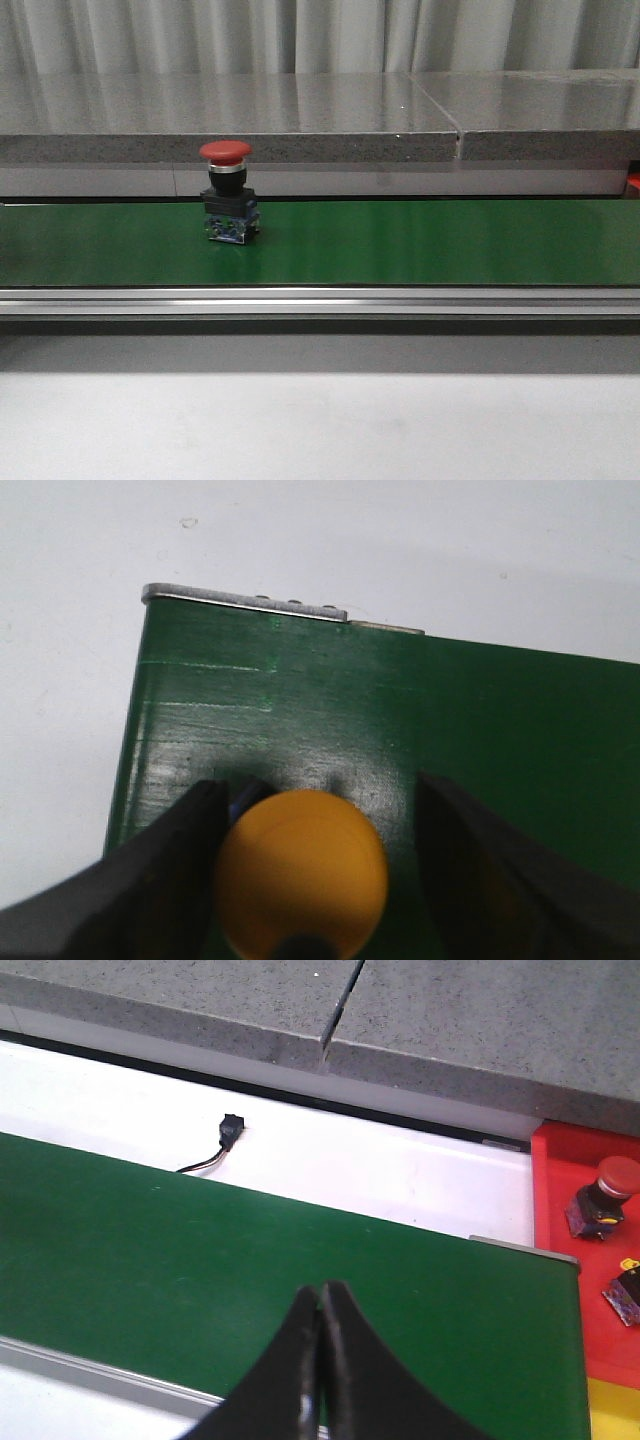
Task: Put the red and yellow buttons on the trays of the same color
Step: 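Set the yellow button on the belt and open the left gripper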
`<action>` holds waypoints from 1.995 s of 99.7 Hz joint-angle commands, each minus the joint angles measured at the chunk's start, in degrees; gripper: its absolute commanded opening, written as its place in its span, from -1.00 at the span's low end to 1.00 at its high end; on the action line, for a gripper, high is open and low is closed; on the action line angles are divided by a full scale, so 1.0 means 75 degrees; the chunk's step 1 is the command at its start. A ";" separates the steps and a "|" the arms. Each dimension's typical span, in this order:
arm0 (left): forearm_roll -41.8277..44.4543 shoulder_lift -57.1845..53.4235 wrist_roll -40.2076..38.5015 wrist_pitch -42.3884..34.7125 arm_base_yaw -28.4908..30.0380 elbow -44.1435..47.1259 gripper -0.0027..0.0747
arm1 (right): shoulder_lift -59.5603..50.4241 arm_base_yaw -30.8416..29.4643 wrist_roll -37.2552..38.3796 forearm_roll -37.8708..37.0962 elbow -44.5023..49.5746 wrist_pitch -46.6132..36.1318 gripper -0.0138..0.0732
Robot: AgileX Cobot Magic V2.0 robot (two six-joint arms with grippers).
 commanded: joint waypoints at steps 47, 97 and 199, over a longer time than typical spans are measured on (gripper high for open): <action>0.0045 -0.0238 0.0019 -0.0675 -0.0158 -0.1356 0.62 | -0.0050 0.0009 -0.0045 0.0089 -0.0204 -0.0572 -0.84; 0.0064 -0.2717 0.0019 -0.1563 -0.1095 -0.0231 0.62 | -0.0050 0.0009 -0.0045 0.0089 -0.0204 -0.0572 -0.84; -0.0136 -0.8912 0.0004 -0.1966 -0.1281 0.4610 -0.90 | -0.0050 0.0009 -0.0045 0.0089 -0.0204 -0.0572 -0.84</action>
